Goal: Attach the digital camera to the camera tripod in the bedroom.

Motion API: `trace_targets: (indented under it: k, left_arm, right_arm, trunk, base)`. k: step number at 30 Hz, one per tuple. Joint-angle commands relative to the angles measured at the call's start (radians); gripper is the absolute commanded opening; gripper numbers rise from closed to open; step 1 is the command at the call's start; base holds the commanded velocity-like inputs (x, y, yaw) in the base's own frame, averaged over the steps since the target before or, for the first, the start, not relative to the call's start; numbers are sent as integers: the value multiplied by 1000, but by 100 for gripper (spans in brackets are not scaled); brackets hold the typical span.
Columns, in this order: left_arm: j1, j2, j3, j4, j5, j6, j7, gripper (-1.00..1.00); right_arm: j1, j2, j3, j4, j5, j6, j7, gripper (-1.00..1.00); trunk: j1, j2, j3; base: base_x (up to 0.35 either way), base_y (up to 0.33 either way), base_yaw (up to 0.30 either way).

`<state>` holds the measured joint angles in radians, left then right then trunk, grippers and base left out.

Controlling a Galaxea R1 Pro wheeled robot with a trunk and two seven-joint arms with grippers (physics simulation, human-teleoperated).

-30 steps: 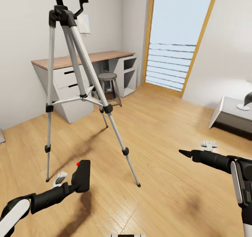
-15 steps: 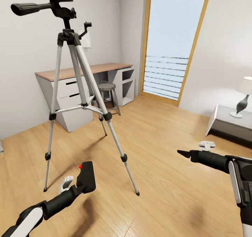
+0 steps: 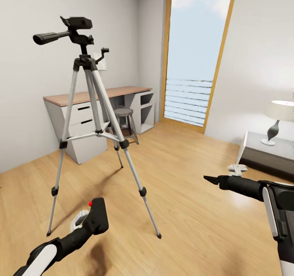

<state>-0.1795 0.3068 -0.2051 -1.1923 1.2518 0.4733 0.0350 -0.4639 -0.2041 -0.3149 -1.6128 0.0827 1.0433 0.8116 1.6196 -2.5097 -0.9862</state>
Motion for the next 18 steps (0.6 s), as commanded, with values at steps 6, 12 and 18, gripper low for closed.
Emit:
trace_targets:
  k: [6,12,18]
  left_arm:
    - [2,-1,1,1,3,0,20,-100]
    - [14,0,16,4,3,-21,27,-100]
    - [23,1,31,8,7,-49,36,-100]
  right_arm:
    - [-1,0,1,-1,9,4,9,100]
    - [-1,0,2,0,9,4,9,100]
    - [-1,0,2,0,9,4,10,100]
  trunk:
    - [-3,1,31]
    - [-6,2,57]
    - [-8,4,81]
  base:
    - [0,0,-26]
    - [0,0,-9]
    - [0,0,-3]
